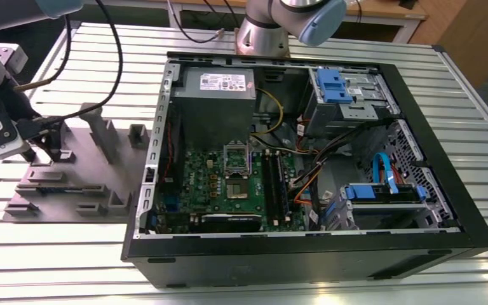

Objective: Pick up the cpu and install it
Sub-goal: 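Pick up the cpu and move it towards the insertion slot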

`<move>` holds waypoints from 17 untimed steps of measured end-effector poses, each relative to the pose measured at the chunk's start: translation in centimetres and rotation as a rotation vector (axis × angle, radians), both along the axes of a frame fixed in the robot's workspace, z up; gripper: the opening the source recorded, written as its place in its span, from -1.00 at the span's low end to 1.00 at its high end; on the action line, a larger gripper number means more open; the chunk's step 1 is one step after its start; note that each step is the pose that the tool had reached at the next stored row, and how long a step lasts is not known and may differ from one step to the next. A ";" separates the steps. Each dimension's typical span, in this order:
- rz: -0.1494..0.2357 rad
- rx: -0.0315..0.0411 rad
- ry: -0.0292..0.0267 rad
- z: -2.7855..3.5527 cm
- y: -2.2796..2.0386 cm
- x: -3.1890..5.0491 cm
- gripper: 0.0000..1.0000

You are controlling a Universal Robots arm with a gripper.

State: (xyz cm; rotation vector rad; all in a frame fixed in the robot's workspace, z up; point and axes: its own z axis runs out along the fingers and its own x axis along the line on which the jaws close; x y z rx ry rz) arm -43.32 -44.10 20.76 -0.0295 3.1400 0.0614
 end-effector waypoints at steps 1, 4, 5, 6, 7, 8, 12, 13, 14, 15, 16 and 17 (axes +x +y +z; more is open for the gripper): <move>0.000 0.0000 0.0000 0.03 0.00 0.00 -0.06; 0.000 -0.0002 0.0003 0.15 0.00 -0.01 -0.06; 0.000 -0.0002 0.0003 0.24 0.00 0.00 -0.06; 0.000 -0.0002 0.0002 0.25 0.00 0.00 -0.06; 0.000 -0.0002 0.0003 0.26 0.00 -0.01 -0.06; 0.000 -0.0004 0.0005 0.29 0.00 -0.01 -0.06; 0.000 -0.0002 0.0003 0.46 0.00 0.00 -0.06; 0.000 -0.0002 0.0003 0.52 0.00 0.00 -0.06; 0.000 -0.0003 0.0005 0.59 -0.01 -0.01 -0.06; 0.000 -0.0003 0.0004 0.66 -0.01 -0.01 -0.06; 0.000 -0.0002 0.0004 0.74 0.00 -0.01 -0.06; 0.000 -0.0002 0.0003 0.80 0.00 -0.01 -0.06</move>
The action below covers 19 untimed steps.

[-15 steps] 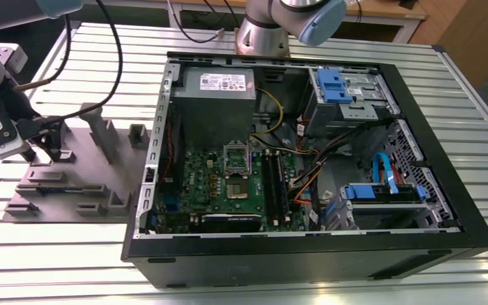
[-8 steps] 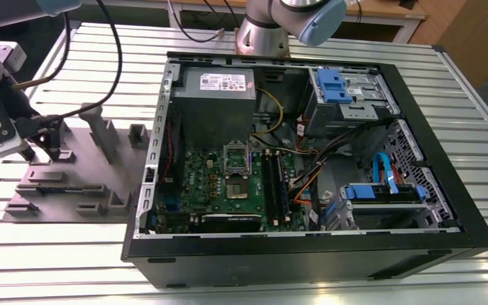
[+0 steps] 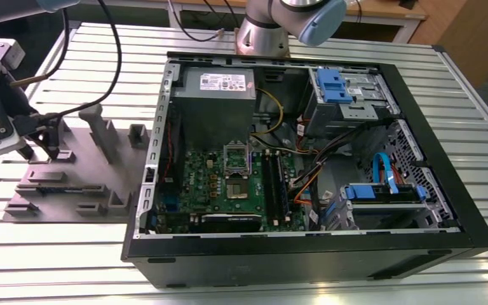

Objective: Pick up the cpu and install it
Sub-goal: 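Pick up the cpu and move it towards the insertion slot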

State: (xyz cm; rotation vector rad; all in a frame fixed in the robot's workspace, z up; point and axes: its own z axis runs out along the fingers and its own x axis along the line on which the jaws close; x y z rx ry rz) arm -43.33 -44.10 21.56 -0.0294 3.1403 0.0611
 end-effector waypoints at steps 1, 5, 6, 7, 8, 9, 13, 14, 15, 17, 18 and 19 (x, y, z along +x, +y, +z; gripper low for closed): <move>0.000 0.0001 -0.0002 0.01 0.00 0.00 -0.06; 0.000 -0.0001 0.0000 0.03 0.00 0.00 -0.06; 0.000 0.0000 0.0000 0.03 0.00 0.00 -0.06; 0.000 0.0000 0.0000 0.03 0.00 0.00 -0.06; 0.000 0.0000 0.0000 0.04 0.00 0.00 -0.06; 0.000 -0.0002 0.0003 0.10 0.00 0.00 -0.06; 0.000 0.0000 0.0000 0.33 0.00 0.00 -0.06; 0.000 -0.0001 0.0000 0.38 0.00 0.00 -0.06; 0.000 0.0000 -0.0001 0.41 0.00 0.00 -0.06; 0.000 0.0000 0.0000 0.46 0.00 0.00 -0.06; 0.000 0.0000 0.0000 0.48 0.00 0.00 -0.06; 0.000 -0.0001 0.0000 0.48 0.00 0.00 -0.06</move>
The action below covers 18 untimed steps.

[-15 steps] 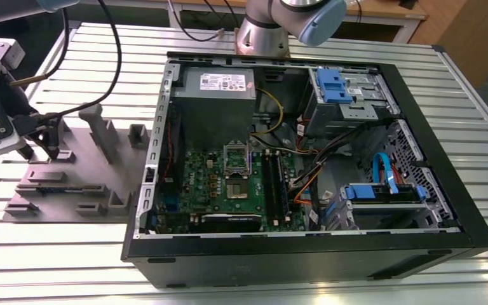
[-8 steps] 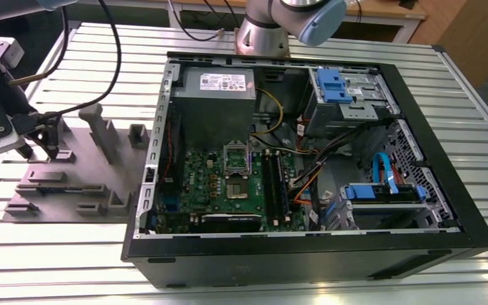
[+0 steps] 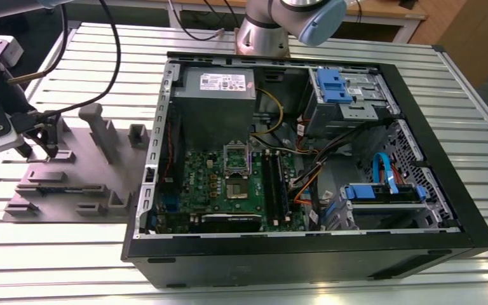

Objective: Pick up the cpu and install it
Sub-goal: 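Pick up the cpu and move it towards the insertion slot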

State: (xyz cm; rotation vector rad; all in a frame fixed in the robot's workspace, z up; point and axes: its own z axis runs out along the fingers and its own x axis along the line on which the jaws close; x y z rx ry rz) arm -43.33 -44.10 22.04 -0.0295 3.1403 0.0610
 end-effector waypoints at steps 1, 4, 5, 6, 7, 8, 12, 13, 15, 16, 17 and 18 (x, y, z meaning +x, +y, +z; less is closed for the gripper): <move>0.000 0.0000 0.0000 0.00 0.00 0.00 -0.06; 0.000 0.0000 0.0000 0.00 0.00 0.00 -0.06; 0.000 0.0000 0.0001 0.02 0.00 0.00 -0.06; 0.000 -0.0002 0.0003 0.06 0.00 0.00 -0.06; 0.000 -0.0002 0.0003 0.11 0.00 0.00 -0.06; 0.000 -0.0001 0.0003 0.17 0.00 0.00 -0.06; 0.000 0.0000 0.0001 0.56 0.00 0.00 -0.06; 0.000 0.0000 0.0001 0.68 0.00 0.00 -0.06; 0.000 0.0000 0.0000 0.93 0.00 0.00 -0.06; 0.000 0.0000 0.0001 1.02 0.00 0.00 -0.06; 0.000 0.0002 -0.0001 1.04 0.00 0.00 -0.06; 0.000 0.0002 -0.0002 1.04 0.00 0.00 -0.06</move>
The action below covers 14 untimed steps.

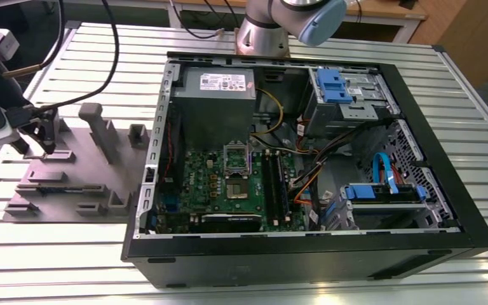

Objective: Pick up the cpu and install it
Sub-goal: 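Pick up the cpu and move it towards the insertion slot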

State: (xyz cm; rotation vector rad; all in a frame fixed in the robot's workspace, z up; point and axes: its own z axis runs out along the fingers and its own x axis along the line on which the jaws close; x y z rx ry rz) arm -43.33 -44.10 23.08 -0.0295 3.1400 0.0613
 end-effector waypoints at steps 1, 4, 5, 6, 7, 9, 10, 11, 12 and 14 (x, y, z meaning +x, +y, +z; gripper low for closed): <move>0.000 0.0001 -0.0001 0.00 0.00 0.00 -0.06; 0.000 -0.0001 0.0002 0.12 0.00 0.00 -0.06; 0.000 -0.0002 0.0003 0.21 0.00 0.00 -0.06; 0.000 -0.0001 0.0003 0.22 0.00 0.00 -0.06; 0.000 -0.0001 0.0002 0.22 0.00 0.00 -0.06; 0.000 -0.0003 0.0005 0.28 0.00 -0.01 -0.06; 0.000 -0.0004 0.0006 0.34 -0.01 -0.01 -0.06; 0.000 -0.0003 0.0005 0.39 0.00 -0.01 -0.06; 0.000 -0.0002 0.0003 0.45 0.00 0.00 -0.06; 0.000 -0.0002 0.0003 0.56 0.00 0.00 -0.06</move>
